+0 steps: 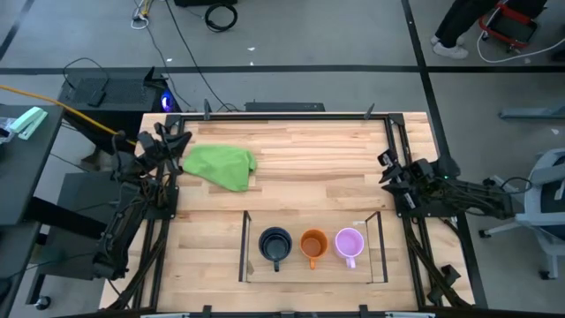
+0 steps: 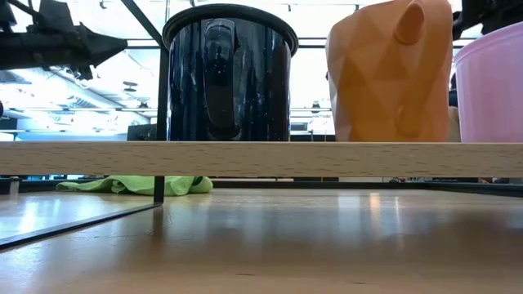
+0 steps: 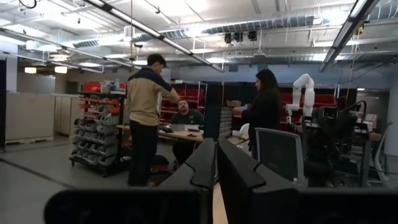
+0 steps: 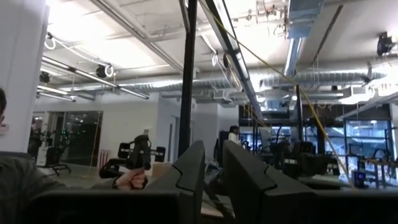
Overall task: Stack small to large cups/mugs on shelf
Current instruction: Return to Home Position
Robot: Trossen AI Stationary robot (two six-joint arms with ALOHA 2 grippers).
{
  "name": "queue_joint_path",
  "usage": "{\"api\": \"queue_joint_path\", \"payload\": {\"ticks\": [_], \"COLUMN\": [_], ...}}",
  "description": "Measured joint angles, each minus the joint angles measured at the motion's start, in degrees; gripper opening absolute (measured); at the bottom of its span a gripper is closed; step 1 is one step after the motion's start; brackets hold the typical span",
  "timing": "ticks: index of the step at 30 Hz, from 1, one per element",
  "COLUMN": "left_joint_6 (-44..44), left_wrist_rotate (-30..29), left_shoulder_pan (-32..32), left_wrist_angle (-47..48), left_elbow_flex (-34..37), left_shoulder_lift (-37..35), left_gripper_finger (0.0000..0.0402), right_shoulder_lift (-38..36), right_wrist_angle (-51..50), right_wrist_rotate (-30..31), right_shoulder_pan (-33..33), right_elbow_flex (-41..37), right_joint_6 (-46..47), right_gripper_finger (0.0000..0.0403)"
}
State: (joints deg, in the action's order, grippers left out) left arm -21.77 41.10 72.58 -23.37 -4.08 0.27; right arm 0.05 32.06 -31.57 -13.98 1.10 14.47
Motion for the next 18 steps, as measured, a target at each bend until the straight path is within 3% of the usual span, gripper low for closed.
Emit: {"api": "queue_joint_path", "payload": {"ticks": [13, 18], "left_joint_6": [5.7, 10.7], "left_wrist_rotate": [-0.4, -1.9], "left_shoulder_pan": [0.0, 0.0], "left_wrist_angle": [8.6, 14.3], "left_elbow_flex": [0.0, 0.0], "left_shoulder_lift": [0.0, 0.0], "left_gripper_finger": [0.0035, 0.0026], "right_shoulder_lift": [0.0, 0.0], "right_wrist_angle": [-1.8, -5.9], "right_wrist_rotate": [0.0, 0.0], "right_shoulder_pan": [0.0, 0.0], "right_elbow_flex": [-0.7, -0.7], "right_joint_6": [0.4, -3.5], "right_gripper_finger": [0.0068, 0.0068]}}
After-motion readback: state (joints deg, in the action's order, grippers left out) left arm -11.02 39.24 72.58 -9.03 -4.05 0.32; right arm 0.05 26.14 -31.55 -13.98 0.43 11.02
